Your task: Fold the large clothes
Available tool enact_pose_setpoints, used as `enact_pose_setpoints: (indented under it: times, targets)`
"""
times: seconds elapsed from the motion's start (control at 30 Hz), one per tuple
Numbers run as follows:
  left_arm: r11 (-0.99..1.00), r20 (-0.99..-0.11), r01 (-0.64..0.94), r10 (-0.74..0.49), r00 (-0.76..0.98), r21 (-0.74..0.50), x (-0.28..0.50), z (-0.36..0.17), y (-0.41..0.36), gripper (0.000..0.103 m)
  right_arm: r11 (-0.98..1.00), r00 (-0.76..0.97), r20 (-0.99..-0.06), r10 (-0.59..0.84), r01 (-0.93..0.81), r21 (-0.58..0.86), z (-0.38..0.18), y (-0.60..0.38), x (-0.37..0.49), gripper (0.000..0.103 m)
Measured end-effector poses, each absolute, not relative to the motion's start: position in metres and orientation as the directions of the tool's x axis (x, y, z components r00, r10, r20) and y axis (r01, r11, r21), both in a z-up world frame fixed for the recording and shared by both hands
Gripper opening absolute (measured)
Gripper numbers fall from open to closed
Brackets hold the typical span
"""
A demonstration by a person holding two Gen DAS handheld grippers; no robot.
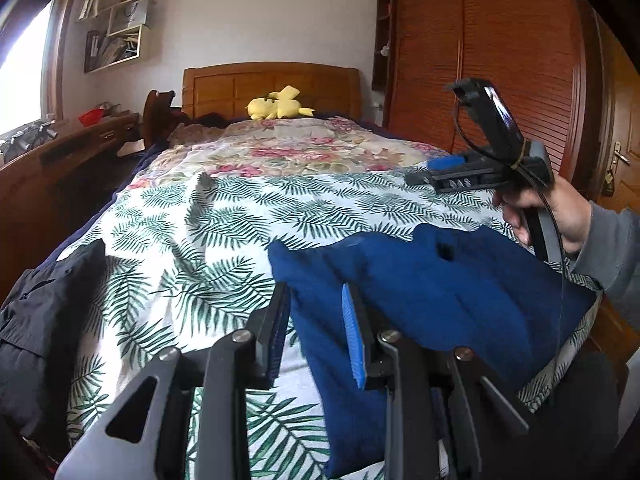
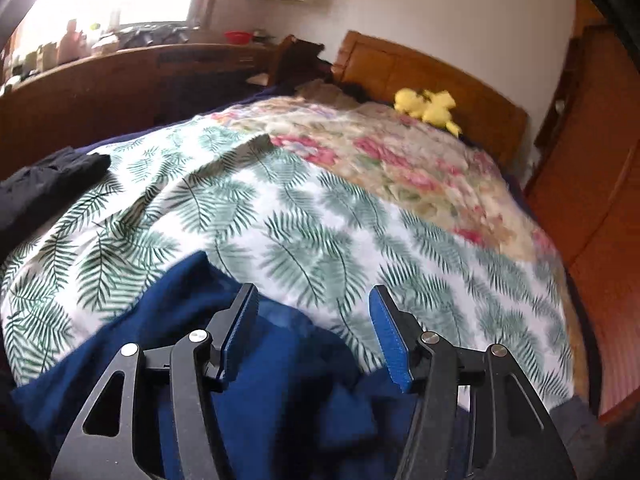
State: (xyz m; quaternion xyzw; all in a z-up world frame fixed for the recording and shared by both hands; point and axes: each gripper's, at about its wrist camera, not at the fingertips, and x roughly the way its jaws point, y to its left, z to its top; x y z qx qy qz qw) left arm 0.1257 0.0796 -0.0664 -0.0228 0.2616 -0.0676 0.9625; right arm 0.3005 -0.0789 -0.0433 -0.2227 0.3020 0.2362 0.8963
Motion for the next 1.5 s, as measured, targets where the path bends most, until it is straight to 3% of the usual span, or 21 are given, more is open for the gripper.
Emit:
enact_pose_setpoints:
  times: [0.3, 0.6, 0.7, 0.77, 0.8, 1.0, 1.3, 1.37, 1.43, 1.5]
  targets:
    - [0.984, -0.52, 0.158, -0.179, 0.835, -0.084, 0.143, -0.07, 0.049, 0.025, 0.867, 0.624, -0.761, 0.181, -0.466, -0.176, -0.092, -0.17, 0.326, 0.059]
    - [0.977, -0.549, 0.202, -0.207, 0.81, -0.071, 0.164, -0.077, 0.009, 0.025, 0.855, 0.52, -0.758, 0.394, -0.51, 0.095, -0.106, -0.185, 0.319, 0.058]
    - [0.975, -0.556, 0.209, -0.213, 0.803, -0.073, 0.167, -0.078, -0.001, 0.025, 0.846, 0.48, -0.781, 0.399, -0.521, 0.112, -0.114, -0.17, 0.32, 0.049]
    - [0.975, -0.564, 0.212, -0.214, 0.797, -0.07, 0.169, -0.081, -0.007, 0.025, 0.844, 0.453, -0.802, 0.389, -0.524, 0.114, -0.122, -0.162, 0.325, 0.028]
    - [0.975, -0.569, 0.213, -0.213, 0.794, -0.068, 0.17, -0.082, -0.009, 0.025, 0.84, 0.434, -0.815, 0.384, -0.53, 0.114, -0.127, -0.159, 0.328, 0.006]
    - [0.974, -0.582, 0.219, -0.21, 0.786, -0.056, 0.174, -0.084, -0.016, 0.025, 0.852, 0.512, -0.784, 0.351, -0.521, 0.042, -0.124, -0.155, 0.348, 0.001]
    - [0.973, -0.596, 0.224, -0.211, 0.775, -0.053, 0.176, -0.088, -0.02, 0.025, 0.895, 0.603, -0.756, 0.253, -0.444, -0.055, -0.108, -0.158, 0.382, 0.002]
    - [0.972, -0.597, 0.228, -0.216, 0.773, -0.056, 0.176, -0.088, -0.02, 0.025, 0.902, 0.607, -0.756, 0.244, -0.428, -0.053, -0.104, -0.165, 0.383, 0.017]
    - [0.971, -0.598, 0.234, -0.221, 0.77, -0.058, 0.175, -0.089, -0.02, 0.025, 0.911, 0.611, -0.754, 0.241, -0.409, -0.041, -0.1, -0.176, 0.382, 0.048]
    - [0.969, -0.598, 0.242, -0.228, 0.769, -0.058, 0.173, -0.088, -0.021, 0.025, 0.918, 0.629, -0.742, 0.233, -0.393, -0.045, -0.093, -0.195, 0.379, 0.05]
